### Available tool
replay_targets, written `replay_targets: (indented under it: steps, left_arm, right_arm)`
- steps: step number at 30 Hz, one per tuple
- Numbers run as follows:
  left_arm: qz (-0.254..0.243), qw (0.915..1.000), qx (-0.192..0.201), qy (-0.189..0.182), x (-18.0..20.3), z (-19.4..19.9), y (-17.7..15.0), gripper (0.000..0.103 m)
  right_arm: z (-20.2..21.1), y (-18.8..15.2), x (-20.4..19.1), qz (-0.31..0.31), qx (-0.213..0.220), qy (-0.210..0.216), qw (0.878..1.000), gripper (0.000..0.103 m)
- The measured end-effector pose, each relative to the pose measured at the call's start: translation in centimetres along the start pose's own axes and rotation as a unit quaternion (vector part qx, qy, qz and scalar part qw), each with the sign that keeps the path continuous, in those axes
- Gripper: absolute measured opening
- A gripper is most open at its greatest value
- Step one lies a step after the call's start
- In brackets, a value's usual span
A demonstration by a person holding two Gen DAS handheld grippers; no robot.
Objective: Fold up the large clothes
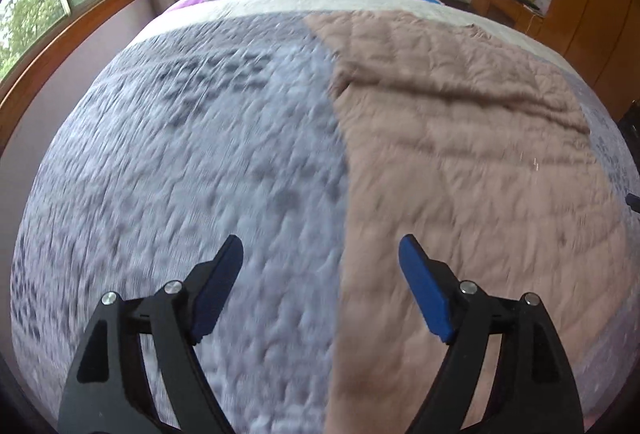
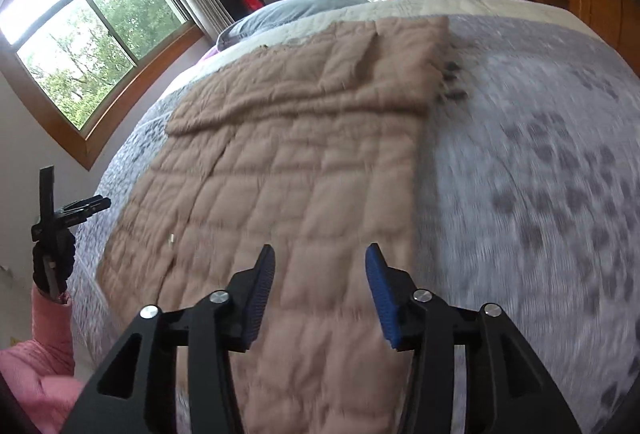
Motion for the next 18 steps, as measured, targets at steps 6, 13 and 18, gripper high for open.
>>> replay_targets:
  steps: [6,13,18]
  left_arm:
    - [0.065,0.9960,-0.042,-0.045,-3.8,0.3,-5.7,0.081]
    - [0.085,0.9905,-0.062,-0.089,-3.6,-0.4,-8.0,0.081]
    - [0.079,0.9902,-0.066,-0.094,-2.4,-0.9,-8.2,0.077]
  right_arm:
    - [1.9,-5.9,0.6,-0.036,0.000,0.017,0.999,0.056]
    - [1.6,-8.7,1.7,-0.075,-0.006,0.049,0.996,0.056]
    - [0.5,-9.0,2.0,-0.079,-0.006,0.054,0.995,0.054]
Point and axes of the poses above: each gripper's, at about its wrist camera, not at the fingertips, and z roughly against the way its jaws point, x to its right, y to its top, the point moved 1 cm from there along -z, roughly the way its jaws point, and after that the axes turned 14 degrees about z, right-handed, at the moved point
